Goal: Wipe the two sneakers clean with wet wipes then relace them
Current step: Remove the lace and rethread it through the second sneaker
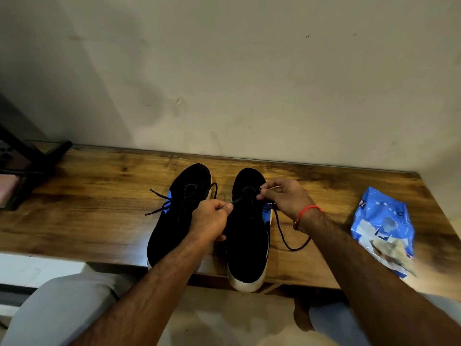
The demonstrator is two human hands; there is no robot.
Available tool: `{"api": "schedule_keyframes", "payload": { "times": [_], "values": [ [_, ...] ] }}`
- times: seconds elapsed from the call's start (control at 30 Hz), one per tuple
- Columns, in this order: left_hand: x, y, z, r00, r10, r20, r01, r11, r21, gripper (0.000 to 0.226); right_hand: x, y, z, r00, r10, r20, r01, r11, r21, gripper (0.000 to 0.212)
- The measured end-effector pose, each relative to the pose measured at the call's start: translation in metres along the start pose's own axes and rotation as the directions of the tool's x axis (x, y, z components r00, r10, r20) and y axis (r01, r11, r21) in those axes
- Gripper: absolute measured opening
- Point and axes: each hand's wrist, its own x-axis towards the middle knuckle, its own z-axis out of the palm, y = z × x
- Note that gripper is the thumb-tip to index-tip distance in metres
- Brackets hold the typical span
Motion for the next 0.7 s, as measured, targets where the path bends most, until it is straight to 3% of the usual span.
{"api": "schedule_keyframes", "payload": {
  "times": [0.23, 0.4, 0.7],
  "values": [
    [-0.002, 0.002, -0.001, 0.998, -0.046, 0.032, 0.048, 0.997, -0.062, 0.015, -0.004, -0.004, 0.003, 0.99, -0.139, 0.028, 0.142, 0.958, -0.248, 0.007],
    [0.0, 0.0, 0.0, 0.999, -0.037, 0.036, 0.039, 0.997, -0.06, 0.016, -0.008, -0.006, 0.013, 0.973, -0.214, 0.088, 0.23, 0.86, -0.456, 0.005],
    [0.001, -0.002, 0.002, 0.999, -0.017, 0.043, 0.021, 0.996, -0.086, 0.017, -0.01, -0.007, 0.028, 0.965, -0.254, 0.059, 0.234, 0.745, -0.624, 0.005]
  ]
}}
